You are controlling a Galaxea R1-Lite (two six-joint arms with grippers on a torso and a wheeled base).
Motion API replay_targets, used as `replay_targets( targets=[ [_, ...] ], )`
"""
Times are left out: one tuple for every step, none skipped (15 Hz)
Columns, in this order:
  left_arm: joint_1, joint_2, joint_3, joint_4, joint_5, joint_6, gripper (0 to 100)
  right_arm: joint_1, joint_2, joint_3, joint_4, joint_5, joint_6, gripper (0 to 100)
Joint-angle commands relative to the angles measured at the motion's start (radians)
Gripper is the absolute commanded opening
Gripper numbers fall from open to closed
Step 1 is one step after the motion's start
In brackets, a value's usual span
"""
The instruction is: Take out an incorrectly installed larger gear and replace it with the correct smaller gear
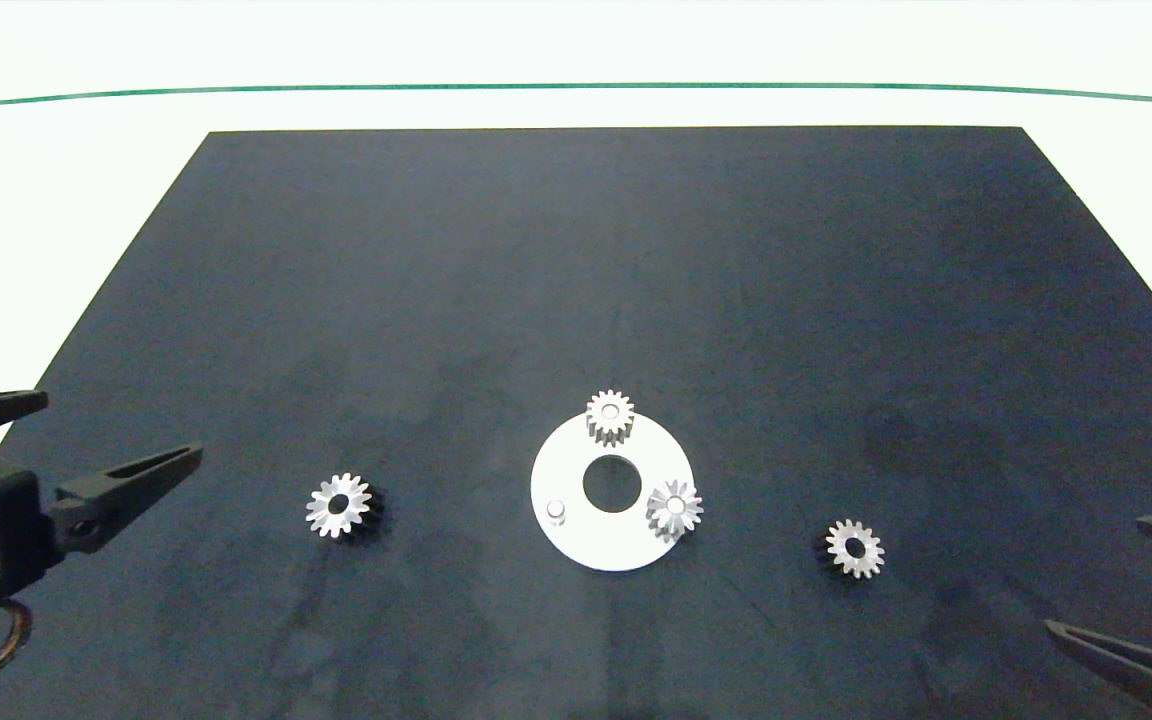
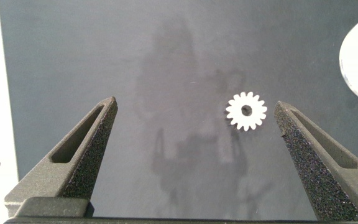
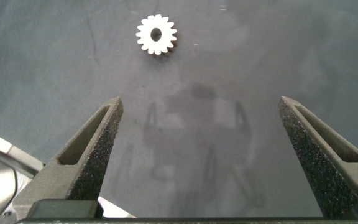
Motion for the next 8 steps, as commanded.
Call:
replay_targets(
  targets=[
    [0.051,-0.148,-0.01,0.087,0.002,-0.005,100,0.05,0.145,-0.014,-0.055,-0.002,-0.004,100],
    [0.052,-0.177,-0.01,0.112,0.002,-0.036,100,0.053,0.185,-0.014,-0.101,-0.003,-0.009,100],
    [0.051,-0.198,-0.01,0.132,0.002,-0.06,100,0.053,0.221,-0.016,-0.13,-0.007,-0.023,100],
    [0.049,-0.218,-0.008,0.158,0.002,-0.074,100,0.055,0.251,-0.019,-0.149,-0.008,-0.04,100],
    [0.049,-0.237,0.0,0.162,0.0,-0.102,100,0.056,0.282,-0.025,-0.155,-0.01,-0.05,100],
    [0.043,-0.249,0.007,0.161,-0.001,-0.134,100,0.07,0.31,-0.036,-0.156,-0.013,-0.052,100],
    [0.048,-0.264,0.01,0.161,0.0,-0.152,100,0.101,0.334,-0.04,-0.166,-0.025,-0.05,100],
    [0.043,-0.287,0.02,0.162,0.0,-0.152,100,0.124,0.36,-0.039,-0.184,-0.043,-0.05,100]
  ],
)
